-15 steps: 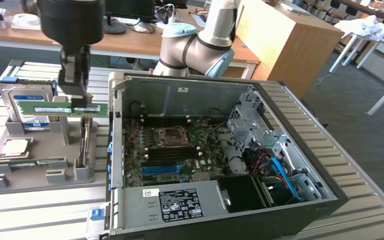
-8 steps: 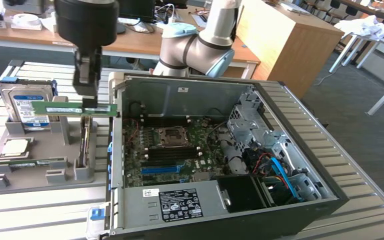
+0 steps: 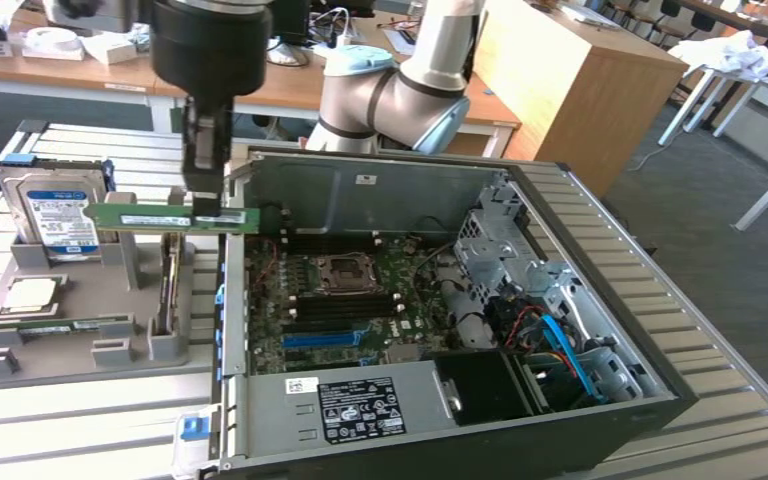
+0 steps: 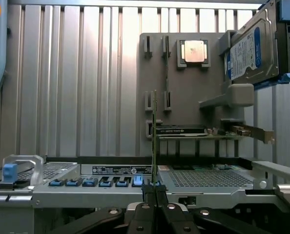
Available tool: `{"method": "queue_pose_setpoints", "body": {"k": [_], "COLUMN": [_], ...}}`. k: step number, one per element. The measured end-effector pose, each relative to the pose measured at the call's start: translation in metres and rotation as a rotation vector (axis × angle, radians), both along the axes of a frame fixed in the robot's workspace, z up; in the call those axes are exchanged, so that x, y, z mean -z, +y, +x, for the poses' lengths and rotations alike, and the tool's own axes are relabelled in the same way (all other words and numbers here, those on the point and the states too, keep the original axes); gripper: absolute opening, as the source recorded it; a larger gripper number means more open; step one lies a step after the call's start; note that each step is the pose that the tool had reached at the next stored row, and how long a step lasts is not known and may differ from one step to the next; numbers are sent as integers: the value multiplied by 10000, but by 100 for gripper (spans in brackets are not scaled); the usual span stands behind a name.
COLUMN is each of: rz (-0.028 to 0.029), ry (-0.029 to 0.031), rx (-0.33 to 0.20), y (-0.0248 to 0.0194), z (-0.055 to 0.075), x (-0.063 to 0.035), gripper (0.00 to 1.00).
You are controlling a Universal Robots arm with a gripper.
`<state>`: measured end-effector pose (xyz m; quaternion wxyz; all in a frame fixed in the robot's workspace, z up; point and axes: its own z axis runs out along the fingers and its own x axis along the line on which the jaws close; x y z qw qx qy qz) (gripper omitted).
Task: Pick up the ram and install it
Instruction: 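Pick up the ram and move it above insertion slot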
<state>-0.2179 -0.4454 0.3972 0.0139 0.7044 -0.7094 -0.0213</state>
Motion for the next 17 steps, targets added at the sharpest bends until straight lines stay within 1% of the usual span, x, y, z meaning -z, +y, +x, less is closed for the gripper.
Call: {"method": "queue_pose_setpoints", "body": {"k": [3,5,17], "rz": [-2,0,0], "ry": [8,13,19], "rx": [-2,-1,-1], "y": [0,0,0], "z": [77,180,487], "x": [-1,0,0], "gripper": [12,12,12]}}
